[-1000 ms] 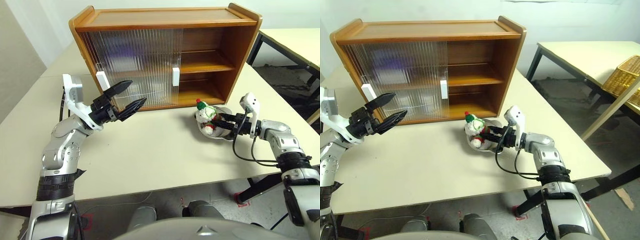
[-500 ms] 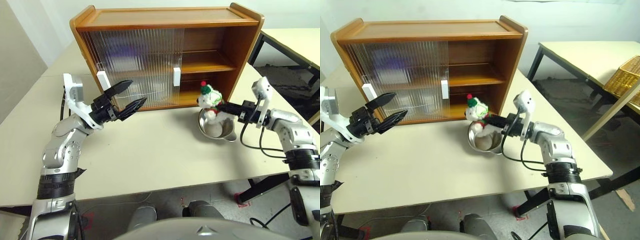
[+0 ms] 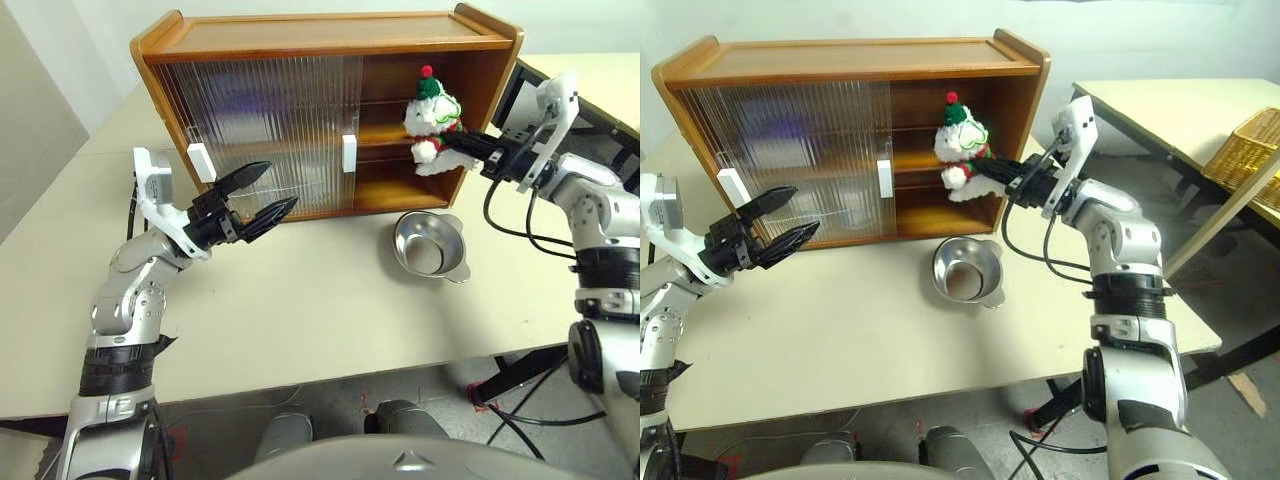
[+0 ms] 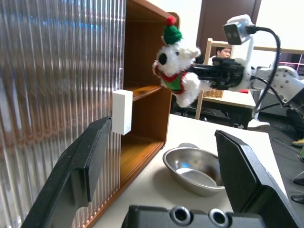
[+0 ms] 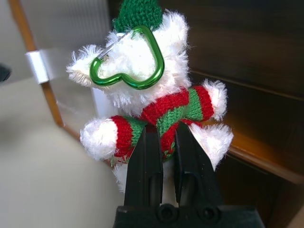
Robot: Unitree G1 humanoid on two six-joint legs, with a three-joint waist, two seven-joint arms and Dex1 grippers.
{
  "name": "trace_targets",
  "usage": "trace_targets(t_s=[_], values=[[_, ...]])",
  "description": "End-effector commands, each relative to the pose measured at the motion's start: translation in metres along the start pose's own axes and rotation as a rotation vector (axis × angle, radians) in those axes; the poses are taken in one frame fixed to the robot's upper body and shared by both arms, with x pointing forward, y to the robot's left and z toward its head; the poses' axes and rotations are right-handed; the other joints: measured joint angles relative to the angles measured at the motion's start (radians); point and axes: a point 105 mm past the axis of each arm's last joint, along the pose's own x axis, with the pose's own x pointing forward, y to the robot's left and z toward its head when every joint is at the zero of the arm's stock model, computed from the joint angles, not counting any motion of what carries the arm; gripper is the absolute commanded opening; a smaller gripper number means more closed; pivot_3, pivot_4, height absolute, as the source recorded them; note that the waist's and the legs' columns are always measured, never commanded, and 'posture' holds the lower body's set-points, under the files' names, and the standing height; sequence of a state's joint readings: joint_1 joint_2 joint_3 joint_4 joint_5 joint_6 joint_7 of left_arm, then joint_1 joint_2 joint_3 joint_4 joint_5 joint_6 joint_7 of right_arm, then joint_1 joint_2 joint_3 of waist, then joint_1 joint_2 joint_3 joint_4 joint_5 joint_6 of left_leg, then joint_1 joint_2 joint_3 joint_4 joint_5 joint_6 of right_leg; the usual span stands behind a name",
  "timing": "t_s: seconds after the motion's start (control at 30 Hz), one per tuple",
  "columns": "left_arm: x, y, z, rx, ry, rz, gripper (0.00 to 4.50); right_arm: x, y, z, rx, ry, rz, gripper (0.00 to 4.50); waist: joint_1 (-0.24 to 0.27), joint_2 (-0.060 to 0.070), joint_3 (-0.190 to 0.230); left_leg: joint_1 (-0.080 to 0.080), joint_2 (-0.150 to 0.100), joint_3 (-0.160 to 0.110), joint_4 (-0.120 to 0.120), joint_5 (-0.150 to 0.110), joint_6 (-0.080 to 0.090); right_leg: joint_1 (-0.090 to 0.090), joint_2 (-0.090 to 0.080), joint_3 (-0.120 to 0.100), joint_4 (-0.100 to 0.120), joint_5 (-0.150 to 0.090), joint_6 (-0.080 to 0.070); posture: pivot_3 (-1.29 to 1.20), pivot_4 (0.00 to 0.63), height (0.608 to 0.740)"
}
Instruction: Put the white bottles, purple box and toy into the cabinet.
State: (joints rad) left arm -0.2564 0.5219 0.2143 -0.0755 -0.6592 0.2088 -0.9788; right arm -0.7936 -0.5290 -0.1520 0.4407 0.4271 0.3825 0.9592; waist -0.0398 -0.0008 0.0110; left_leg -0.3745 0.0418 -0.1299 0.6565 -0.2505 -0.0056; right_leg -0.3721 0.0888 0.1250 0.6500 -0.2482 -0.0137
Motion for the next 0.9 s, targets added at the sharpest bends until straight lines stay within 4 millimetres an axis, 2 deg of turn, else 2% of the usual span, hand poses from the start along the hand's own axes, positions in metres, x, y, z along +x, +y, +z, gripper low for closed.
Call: trace_targets(t_s=[0.03,0.43,0.7,0.9], values=[[-0.001,-0.002,0.0,0.018,0.008,0.004,4.5,0.009,-0.011,0.007,-0.024,-0.023,-0.034,0.04,0.002,0.0,0.0,-0.001,0.0,0.0,0.0,0.0,0.0,-0.001,0.0,0.0,0.0,0.001,0.001,-0.04,0.0,0.74],[-0.005,-0.005,0.001,0.021,0.006,0.03,4.5,0.035,-0.032,0.018,-0.045,-0.06,-0.115,0.04,0.014,0.0,0.0,-0.007,0.001,-0.003,0.0,0.0,0.0,-0.008,-0.002,0.0,0.0,0.008,-0.004,-0.01,0.0,0.74],[-0.006,-0.005,0.002,0.023,0.004,0.041,4.5,0.052,-0.037,0.016,-0.049,-0.063,-0.198,0.04,0.013,0.001,0.0,-0.007,0.005,-0.001,0.001,0.0,0.0,-0.011,-0.002,0.0,0.0,0.012,-0.01,0.0,0.0,0.74],[-0.007,-0.005,0.003,0.027,0.004,0.05,4.5,0.064,-0.035,0.015,-0.056,-0.057,-0.235,0.04,0.013,0.001,0.0,-0.007,0.007,-0.001,0.001,0.001,0.002,-0.012,-0.002,0.0,0.0,0.012,-0.004,0.01,0.0,0.74]])
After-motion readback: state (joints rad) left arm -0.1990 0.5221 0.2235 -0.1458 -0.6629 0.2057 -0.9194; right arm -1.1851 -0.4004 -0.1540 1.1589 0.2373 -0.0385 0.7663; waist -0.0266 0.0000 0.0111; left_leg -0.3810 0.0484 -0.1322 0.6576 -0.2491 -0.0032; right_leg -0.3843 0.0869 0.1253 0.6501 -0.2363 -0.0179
